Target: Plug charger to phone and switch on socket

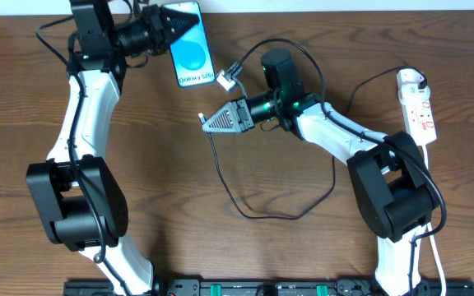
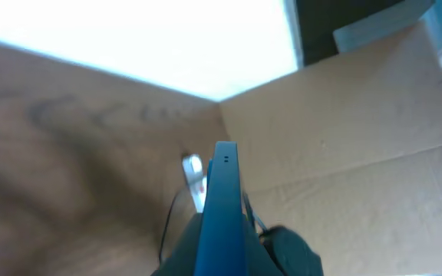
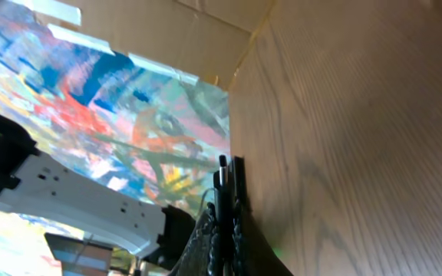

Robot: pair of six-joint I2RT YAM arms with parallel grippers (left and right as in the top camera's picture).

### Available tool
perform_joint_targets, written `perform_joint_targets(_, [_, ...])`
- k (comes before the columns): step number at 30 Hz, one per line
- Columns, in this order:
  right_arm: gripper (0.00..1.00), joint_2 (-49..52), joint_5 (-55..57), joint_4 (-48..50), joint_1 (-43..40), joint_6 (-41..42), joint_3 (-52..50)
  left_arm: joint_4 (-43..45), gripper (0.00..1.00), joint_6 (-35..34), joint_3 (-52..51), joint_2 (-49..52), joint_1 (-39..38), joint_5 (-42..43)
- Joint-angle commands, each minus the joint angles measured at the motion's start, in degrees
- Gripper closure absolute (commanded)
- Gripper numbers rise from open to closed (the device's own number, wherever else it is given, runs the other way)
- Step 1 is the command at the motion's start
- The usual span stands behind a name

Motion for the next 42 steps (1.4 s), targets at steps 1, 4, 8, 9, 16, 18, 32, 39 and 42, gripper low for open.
perform_joint_targets(1, [0.99,0.44,-1.18,3.98,-0.59,6.58,-0.02,5.42,0.93,-8.63,0.42,-1.38,0.94,-0.57])
perform_joint_targets(4, [0.99,0.44,-1.18,10.10,-1.09,11.15,-0.02,10.43,0.93,-13.86,0.42,-1.38,2.14,-0.57])
perform_joint_targets(8, [0.99,0.44,-1.16,19.76,-1.99,18.08,-0.02,13.77,0.93,-19.56,0.42,-1.38,4.09,-0.48])
perform_joint_targets(9, [0.99,0.44,-1.16,22.27,-2.23,19.89,-0.02,13.77,0.93,-20.28,0.42,-1.38,4.50,-0.44])
perform_joint_targets(16, [0.99,0.44,-1.16,40.46,-3.32,32.72,-0.02,13.90,0.93,-21.75,0.42,-1.38,5.20,1.31])
perform_joint_targets(18, [0.99,0.44,-1.14,44.35,-3.28,35.67,-0.02,13.90,0.93,-21.92,0.42,-1.38,4.94,1.27])
perform_joint_targets(32, [0.99,0.44,-0.72,49.77,-3.28,42.32,-0.02,18.69,0.93,-22.10,0.44,-1.38,1.16,2.97])
perform_joint_targets(39, [0.99,0.44,1.51,49.94,-3.30,42.32,-0.02,18.64,0.93,-22.10,0.42,-1.38,0.13,2.93])
perform_joint_targets(42, [0.99,0.44,2.29,49.92,-3.30,42.73,-0.02,18.64,0.93,-22.10,0.42,-1.38,-0.33,2.95])
